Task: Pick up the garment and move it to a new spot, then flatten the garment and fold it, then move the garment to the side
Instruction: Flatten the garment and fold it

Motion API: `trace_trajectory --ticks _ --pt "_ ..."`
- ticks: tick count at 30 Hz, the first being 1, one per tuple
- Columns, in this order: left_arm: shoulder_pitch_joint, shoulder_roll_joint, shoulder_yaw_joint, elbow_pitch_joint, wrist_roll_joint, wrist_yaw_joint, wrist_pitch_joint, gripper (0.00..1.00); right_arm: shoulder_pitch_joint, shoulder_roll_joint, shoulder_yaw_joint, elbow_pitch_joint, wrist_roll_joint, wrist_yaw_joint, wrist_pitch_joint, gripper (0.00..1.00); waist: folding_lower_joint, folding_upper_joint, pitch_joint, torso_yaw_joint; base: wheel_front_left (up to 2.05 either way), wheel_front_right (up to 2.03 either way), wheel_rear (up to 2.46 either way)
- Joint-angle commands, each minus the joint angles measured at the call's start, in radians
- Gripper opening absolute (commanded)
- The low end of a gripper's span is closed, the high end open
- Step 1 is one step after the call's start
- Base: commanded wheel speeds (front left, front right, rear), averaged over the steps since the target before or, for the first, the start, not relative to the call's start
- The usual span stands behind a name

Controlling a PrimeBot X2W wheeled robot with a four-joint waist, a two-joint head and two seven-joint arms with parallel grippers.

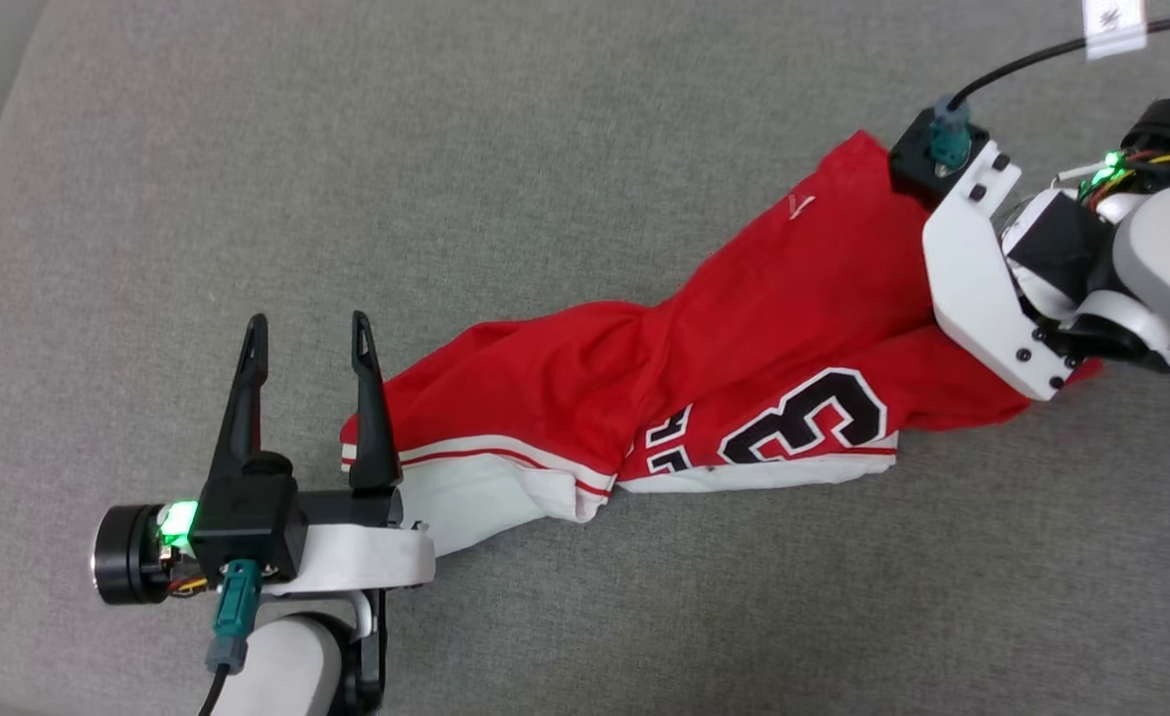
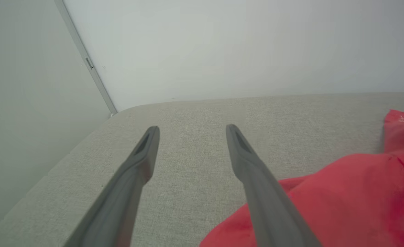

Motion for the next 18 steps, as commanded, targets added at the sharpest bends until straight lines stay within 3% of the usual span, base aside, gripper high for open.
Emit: trace_trajectory --ticks 1,9,10,11,18 --pt "-0.015 -0.015 0.013 0.005 0.014 -0.014 -0.002 1.0 -0.005 0.005 0.012 0.006 0.009 -0.001 0.012 1.0 -0.0001 0.0 0.042 0.023 0.0 0.0 0.0" --pt "-0.021 -0.092 0.086 0.036 0.08 -0.101 -0.002 1.0 0.118 -0.002 0.053 -0.009 -0.005 -0.001 0.047 1.0 -0.0001 0.0 0.06 0.033 0.0 0.0 0.0" --pt "-0.018 -0.099 0.096 0.04 0.087 -0.109 -0.002 1.0 0.123 -0.003 0.054 -0.016 -0.013 0.0 0.046 0.42 -0.0001 0.0 0.055 0.032 0.0 0.0 0.0" --pt "-0.014 -0.105 0.105 0.046 0.094 -0.116 -0.002 1.0 0.122 -0.005 0.054 -0.02 -0.014 0.001 0.036 0.0 -0.0001 0.0 0.048 0.03 0.0 0.0 0.0" --pt "0.041 -0.127 0.162 0.075 0.128 -0.154 -0.002 1.0 0.027 0.013 0.031 -0.018 -0.01 -0.001 -0.138 0.0 -0.0001 0.0 -0.059 -0.007 0.0 0.0 0.0"
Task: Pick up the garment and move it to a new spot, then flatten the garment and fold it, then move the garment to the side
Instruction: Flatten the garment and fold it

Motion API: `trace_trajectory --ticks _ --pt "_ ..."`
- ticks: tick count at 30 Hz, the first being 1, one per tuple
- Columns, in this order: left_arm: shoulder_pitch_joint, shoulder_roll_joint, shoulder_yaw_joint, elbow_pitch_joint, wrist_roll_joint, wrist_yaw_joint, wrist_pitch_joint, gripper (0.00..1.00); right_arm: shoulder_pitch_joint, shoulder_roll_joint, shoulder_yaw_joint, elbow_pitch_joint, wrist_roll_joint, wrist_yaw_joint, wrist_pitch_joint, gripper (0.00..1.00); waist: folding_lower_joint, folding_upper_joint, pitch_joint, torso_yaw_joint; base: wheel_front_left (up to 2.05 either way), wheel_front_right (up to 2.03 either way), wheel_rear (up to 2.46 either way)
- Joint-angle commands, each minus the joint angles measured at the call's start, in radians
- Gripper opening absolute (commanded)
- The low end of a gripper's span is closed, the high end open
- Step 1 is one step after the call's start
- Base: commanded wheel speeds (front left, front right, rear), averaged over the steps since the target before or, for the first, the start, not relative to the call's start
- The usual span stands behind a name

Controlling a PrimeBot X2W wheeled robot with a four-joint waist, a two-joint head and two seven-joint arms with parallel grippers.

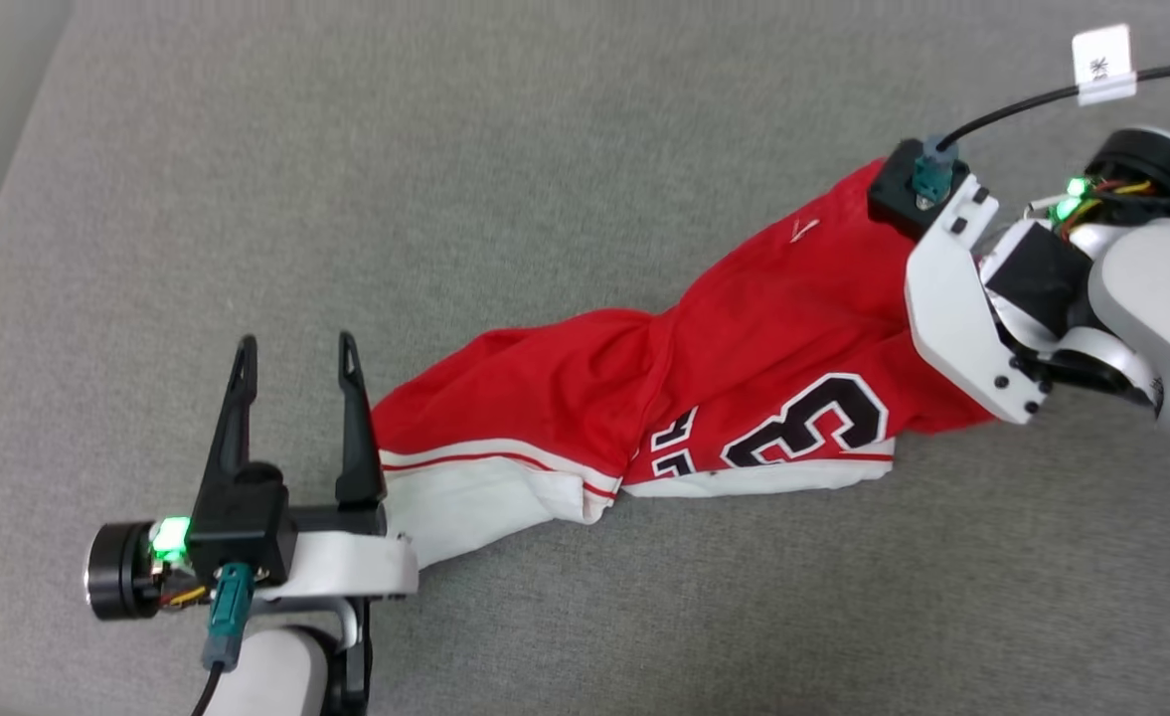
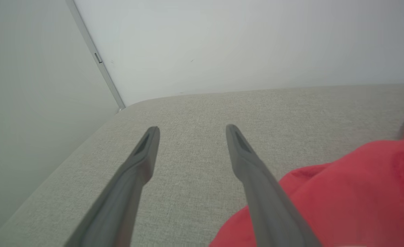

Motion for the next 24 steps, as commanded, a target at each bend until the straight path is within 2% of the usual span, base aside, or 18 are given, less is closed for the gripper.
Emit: trace_trajectory --ticks 1,7,13,18,22,24 --pt "0.022 -0.005 0.013 0.004 0.007 -0.009 -0.002 1.0 -0.02 0.008 -0.001 -0.008 0.007 0.0 -0.035 0.0 -0.0001 -0.0001 -0.06 -0.027 0.0 0.0 0.0" --pt "0.104 -0.011 0.052 0.025 0.022 -0.027 -0.002 1.0 -0.011 -0.045 0.0 -0.112 -0.031 0.0 -0.159 0.0 -0.0001 -0.0001 -0.181 -0.078 0.0 0.0 0.0" --pt "0.181 -0.017 0.082 0.037 0.03 -0.044 -0.003 1.0 0.075 -0.19 0.001 -0.338 -0.051 0.0 -0.227 0.0 -0.0001 -0.0001 -0.262 -0.123 0.0 0.0 0.0" --pt "0.24 -0.021 0.11 0.042 0.037 -0.052 -0.003 1.0 0.257 -0.322 0.0 -0.502 -0.063 0.0 -0.238 0.0 -0.0001 -0.0001 -0.317 -0.167 0.0 0.0 0.0" --pt "0.267 -0.025 0.126 0.042 0.042 -0.061 -0.003 1.0 0.441 -0.387 0.0 -0.504 -0.071 0.0 -0.273 0.0 -0.0001 -0.0001 -0.332 -0.197 0.0 0.0 0.0" --pt "0.269 -0.029 0.13 0.044 0.048 -0.065 -0.003 1.0 0.542 -0.394 0.0 -0.477 -0.085 0.0 -0.294 0.0 -0.0001 -0.0001 -0.334 -0.203 0.0 0.0 0.0"
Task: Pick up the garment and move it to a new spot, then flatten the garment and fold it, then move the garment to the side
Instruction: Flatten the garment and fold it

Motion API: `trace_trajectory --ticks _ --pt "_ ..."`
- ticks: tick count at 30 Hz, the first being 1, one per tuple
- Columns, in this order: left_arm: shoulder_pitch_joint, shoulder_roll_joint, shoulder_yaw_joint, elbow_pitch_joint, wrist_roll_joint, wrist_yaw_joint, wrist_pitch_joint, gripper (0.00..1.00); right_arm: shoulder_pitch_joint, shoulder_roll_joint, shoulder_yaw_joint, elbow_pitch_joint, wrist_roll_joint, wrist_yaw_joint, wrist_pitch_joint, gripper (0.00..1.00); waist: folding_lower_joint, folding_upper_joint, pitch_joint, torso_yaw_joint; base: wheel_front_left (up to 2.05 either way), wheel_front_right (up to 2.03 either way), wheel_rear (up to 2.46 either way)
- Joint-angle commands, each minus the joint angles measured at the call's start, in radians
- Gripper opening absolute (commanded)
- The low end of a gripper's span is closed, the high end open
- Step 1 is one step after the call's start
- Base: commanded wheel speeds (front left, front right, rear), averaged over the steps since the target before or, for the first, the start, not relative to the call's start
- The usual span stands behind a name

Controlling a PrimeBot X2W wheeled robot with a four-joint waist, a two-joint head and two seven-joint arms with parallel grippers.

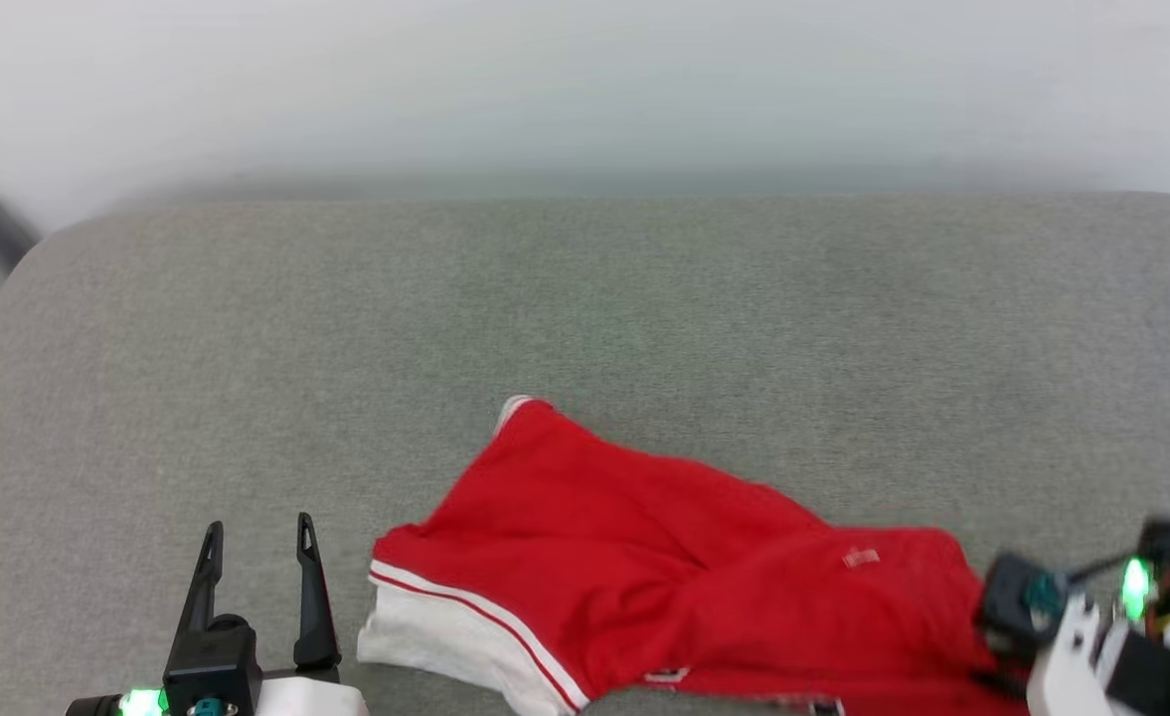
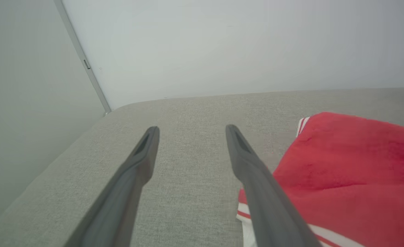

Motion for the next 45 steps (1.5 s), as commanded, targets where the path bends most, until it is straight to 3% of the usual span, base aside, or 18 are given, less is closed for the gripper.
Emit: trace_trajectory --ticks 1,8,11,12,13,19,24,28,31,35,40,45 --pt "0.006 -0.004 0.008 0.001 0.011 -0.004 -0.003 1.0 0.088 0.006 0.001 0.033 0.011 0.0 -0.027 0.0 0.0001 0.0 -0.009 -0.015 0.0 0.0 0.0" --pt "-0.002 -0.011 0.013 0.008 0.026 -0.019 -0.003 1.0 0.351 0.094 -0.055 0.223 0.005 0.0 -0.137 0.0 0.0001 0.0 0.002 -0.016 0.0 0.0 0.0" --pt "0.003 -0.014 0.014 0.011 0.027 -0.022 -0.003 1.0 0.393 0.124 -0.091 0.26 -0.001 0.0 -0.165 0.0 0.0001 0.0 0.0 -0.016 0.0 0.0 0.0" --pt "0.007 -0.015 0.015 0.012 0.029 -0.023 -0.003 1.0 0.406 0.136 -0.115 0.274 -0.003 0.0 -0.178 0.27 0.0001 0.0 -0.002 -0.017 0.0 0.0 0.0" --pt "0.012 -0.015 0.016 0.014 0.031 -0.023 -0.003 1.0 0.414 0.148 -0.149 0.285 -0.006 -0.001 -0.196 1.0 0.0001 0.0 -0.006 -0.018 0.0 0.0 0.0" --pt "0.037 -0.021 0.015 0.022 0.04 -0.023 -0.003 1.0 0.418 0.133 -0.382 0.239 -0.039 0.0 -0.235 1.0 0.0001 0.0 -0.041 -0.023 0.0 0.0 0.0" --pt "0.042 -0.026 0.007 0.023 0.052 -0.027 -0.003 1.0 0.373 0.092 -0.566 0.113 -0.087 0.0 -0.174 1.0 0.0001 0.0 -0.049 -0.019 0.0 0.0 0.0" --pt "0.026 -0.032 -0.008 0.015 0.063 -0.032 -0.003 1.0 0.297 0.097 -0.631 0.018 -0.118 0.0 -0.089 1.0 0.0001 0.0 -0.03 -0.006 0.0 0.0 0.0" --pt "0.009 -0.036 -0.02 0.013 0.069 -0.035 -0.003 1.0 0.218 0.123 -0.603 -0.027 -0.113 0.0 -0.004 1.0 0.0001 0.0 -0.008 0.008 0.0 0.0 0.0" --pt "-0.016 -0.043 -0.034 0.01 0.071 -0.042 -0.003 1.0 0.089 0.158 -0.479 -0.017 -0.096 0.0 0.143 1.0 0.0001 0.0 0.027 0.03 0.0 0.0 0.0" --pt "-0.05 -0.049 -0.047 0.004 0.071 -0.044 -0.003 1.0 -0.08 0.251 -0.3 0.079 -0.017 0.0 0.284 1.0 0.0001 0.0 0.078 0.057 0.0 0.0 0.0" --pt "-0.09 -0.056 -0.056 -0.009 0.069 -0.048 -0.003 1.0 -0.22 0.35 -0.121 0.193 0.028 0.0 0.321 1.0 0.0001 0.0 0.14 0.085 0.0 0.0 0.0"
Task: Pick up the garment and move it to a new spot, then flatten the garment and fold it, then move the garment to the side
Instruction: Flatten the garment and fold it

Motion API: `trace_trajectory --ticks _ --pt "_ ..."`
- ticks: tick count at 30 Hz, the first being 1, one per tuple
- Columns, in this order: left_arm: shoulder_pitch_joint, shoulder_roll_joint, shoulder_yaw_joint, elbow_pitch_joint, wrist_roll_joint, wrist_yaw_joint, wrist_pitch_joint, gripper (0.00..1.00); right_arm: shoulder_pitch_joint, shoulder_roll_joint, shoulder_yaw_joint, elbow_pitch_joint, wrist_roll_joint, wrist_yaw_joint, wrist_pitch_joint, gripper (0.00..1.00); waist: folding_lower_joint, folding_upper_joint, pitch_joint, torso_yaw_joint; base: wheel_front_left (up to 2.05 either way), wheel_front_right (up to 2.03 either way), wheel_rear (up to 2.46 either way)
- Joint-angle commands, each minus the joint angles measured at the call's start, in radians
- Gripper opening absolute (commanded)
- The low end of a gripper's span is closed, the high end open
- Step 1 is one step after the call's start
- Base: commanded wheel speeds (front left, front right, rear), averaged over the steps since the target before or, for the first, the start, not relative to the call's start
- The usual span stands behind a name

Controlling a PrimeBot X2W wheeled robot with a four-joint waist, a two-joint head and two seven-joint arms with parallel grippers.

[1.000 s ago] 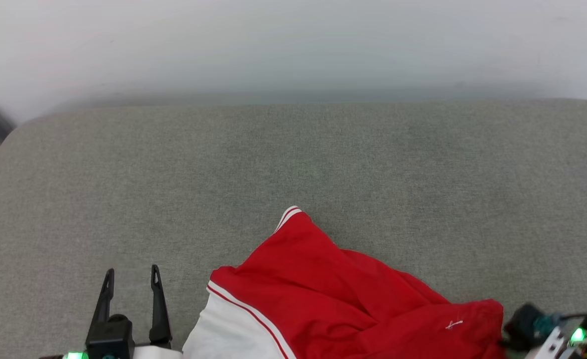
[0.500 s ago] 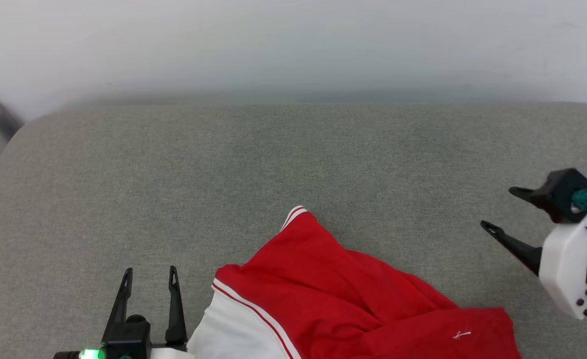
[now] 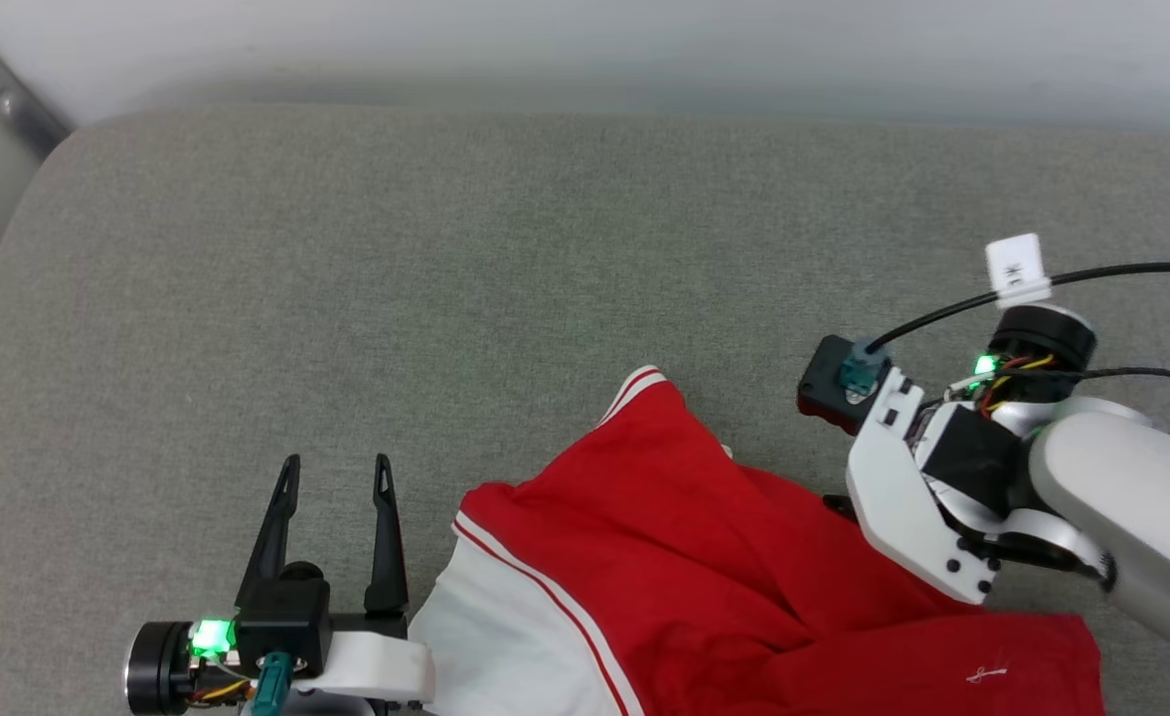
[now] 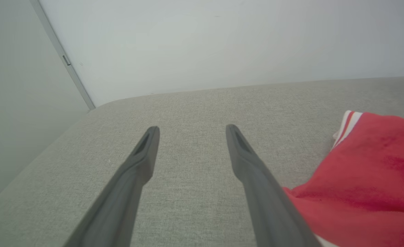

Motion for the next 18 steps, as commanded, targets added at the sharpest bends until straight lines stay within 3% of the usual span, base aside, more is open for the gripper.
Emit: trace_trajectory --ticks 1,6,9,16,17,18 --pt "-0.018 -0.002 -0.002 -0.006 0.0 -0.002 -0.003 1.0 -0.028 0.022 0.032 0.026 0.013 -0.001 -0.006 1.0 0.0 0.0 0.038 0.024 0.0 0.0 0.0" --pt "-0.058 -0.013 -0.01 -0.01 -0.007 -0.003 -0.003 1.0 -0.071 0.094 0.115 0.107 0.022 -0.001 -0.005 1.0 0.0 0.0 0.093 0.051 0.0 0.0 0.0" --pt "-0.078 -0.019 -0.015 -0.004 -0.012 -0.003 -0.003 1.0 -0.001 0.121 0.125 0.099 -0.009 -0.001 0.056 1.0 0.0 0.0 0.119 0.067 0.0 0.0 0.0" --pt "-0.104 -0.026 -0.015 0.009 -0.017 -0.003 -0.003 1.0 0.086 0.118 0.138 0.077 -0.055 0.0 0.114 1.0 0.0 0.0 0.143 0.085 0.0 0.0 0.0" --pt "-0.104 -0.026 -0.013 0.011 -0.017 -0.003 -0.003 1.0 0.083 0.119 0.138 0.079 -0.061 0.0 0.106 0.4 0.0 0.0 0.141 0.084 0.0 0.0 0.0" --pt "-0.101 -0.026 -0.01 0.014 -0.017 -0.003 -0.003 1.0 0.079 0.12 0.137 0.082 -0.067 0.0 0.099 0.0 0.0 0.0 0.135 0.082 0.0 0.0 0.0"
